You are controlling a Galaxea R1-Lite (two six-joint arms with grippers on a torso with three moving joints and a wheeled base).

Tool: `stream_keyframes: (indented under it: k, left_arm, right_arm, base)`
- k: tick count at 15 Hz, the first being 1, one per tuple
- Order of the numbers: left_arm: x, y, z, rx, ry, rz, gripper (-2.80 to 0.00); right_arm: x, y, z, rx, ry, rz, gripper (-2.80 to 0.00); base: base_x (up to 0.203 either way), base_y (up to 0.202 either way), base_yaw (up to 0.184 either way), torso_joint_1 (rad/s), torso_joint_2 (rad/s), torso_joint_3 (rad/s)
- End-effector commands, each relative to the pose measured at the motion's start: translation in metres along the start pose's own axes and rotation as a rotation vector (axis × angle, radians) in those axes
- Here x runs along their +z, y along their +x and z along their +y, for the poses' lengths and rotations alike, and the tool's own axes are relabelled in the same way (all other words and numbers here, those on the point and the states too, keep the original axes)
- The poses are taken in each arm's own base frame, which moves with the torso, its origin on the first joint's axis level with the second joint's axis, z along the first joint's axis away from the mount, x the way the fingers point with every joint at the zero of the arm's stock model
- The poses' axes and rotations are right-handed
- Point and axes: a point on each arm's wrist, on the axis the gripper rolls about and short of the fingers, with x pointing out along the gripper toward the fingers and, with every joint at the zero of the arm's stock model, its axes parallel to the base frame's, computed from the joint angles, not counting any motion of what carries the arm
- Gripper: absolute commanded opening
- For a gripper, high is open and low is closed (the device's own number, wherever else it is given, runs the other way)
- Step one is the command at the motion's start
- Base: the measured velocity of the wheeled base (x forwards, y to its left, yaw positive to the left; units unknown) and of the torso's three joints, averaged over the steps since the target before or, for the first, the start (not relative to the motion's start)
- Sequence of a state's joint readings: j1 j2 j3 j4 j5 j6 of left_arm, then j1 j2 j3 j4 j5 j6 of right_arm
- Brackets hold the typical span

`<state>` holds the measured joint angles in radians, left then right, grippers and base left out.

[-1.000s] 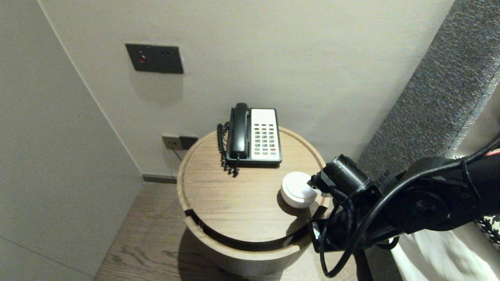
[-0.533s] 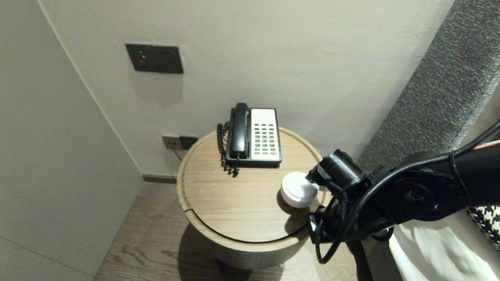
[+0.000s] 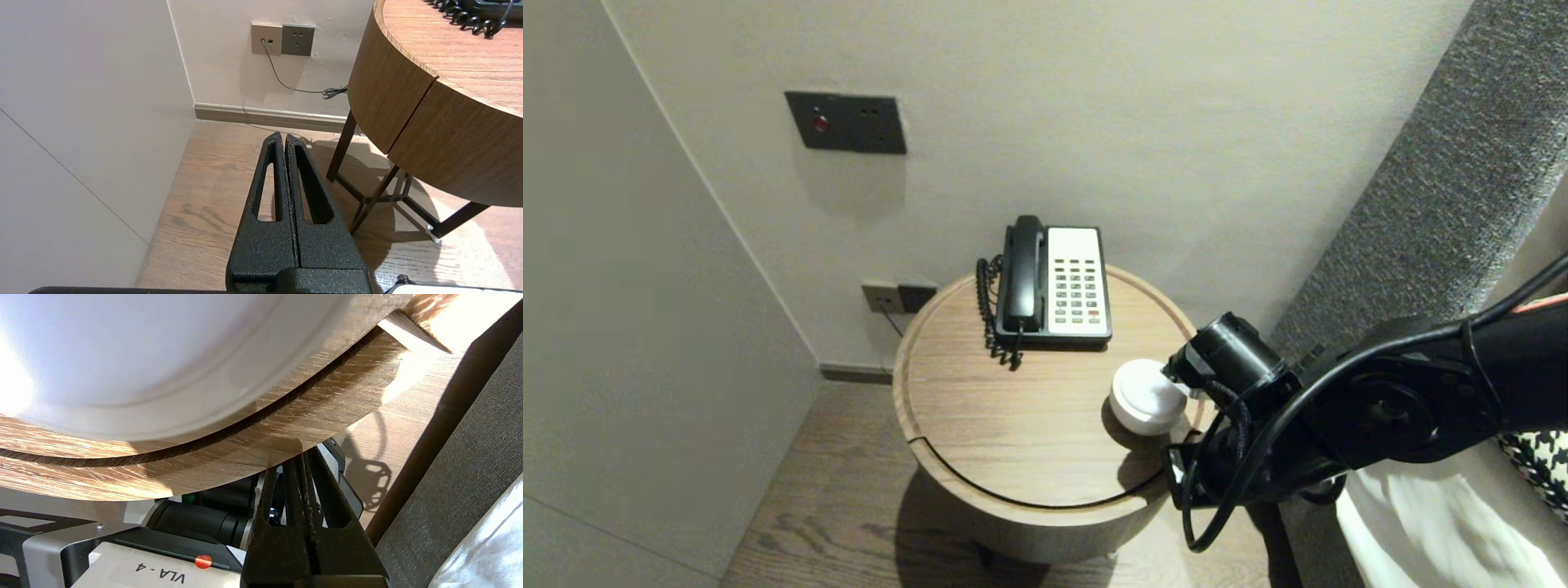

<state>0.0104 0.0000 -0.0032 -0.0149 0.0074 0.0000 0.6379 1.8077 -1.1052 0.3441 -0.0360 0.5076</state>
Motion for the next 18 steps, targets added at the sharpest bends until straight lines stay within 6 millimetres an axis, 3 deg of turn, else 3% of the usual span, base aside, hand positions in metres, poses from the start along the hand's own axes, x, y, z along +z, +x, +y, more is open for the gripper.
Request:
stream_keyframes:
  k: [1, 5, 10, 15, 18]
  left_arm:
    - [0.0, 0.0, 0.0, 0.001, 0.0, -0.002, -2.8]
    - [0.0, 0.0, 0.0, 0.001, 0.0, -0.002, -2.8]
    - [0.0, 0.0, 0.0, 0.001, 0.0, -0.002, -2.8]
    - [0.0, 0.0, 0.0, 0.001, 0.0, -0.002, -2.8]
    - [0.0, 0.0, 0.0, 0.001, 0.0, -0.002, -2.8]
  right_arm:
    - [-0.006, -0.005, -0.002, -0.006, -0.001, 0.005, -2.8]
    - [-0.016, -0.015, -0.011, -0.024, 0.004, -0.001, -2.8]
    - [-0.032, -0.03, -0.042, -0.123, 0.023, -0.032, -2.8]
    - [-0.031, -0.052, -0.092, -0.213, 0.114, -0.092, -2.8]
    - [-0.03, -0.068, -0.135, -0.307, 0.161, -0.125, -2.8]
  base:
    - [0.0, 0.0, 0.0, 0.0, 0.0, 0.0]
    - [0.0, 0.0, 0.0, 0.0, 0.0, 0.0]
    - [0.0, 0.0, 0.0, 0.0, 0.0, 0.0]
    - [0.0, 0.0, 0.0, 0.0, 0.0, 0.0]
    - [0.0, 0.0, 0.0, 0.0, 0.0, 0.0]
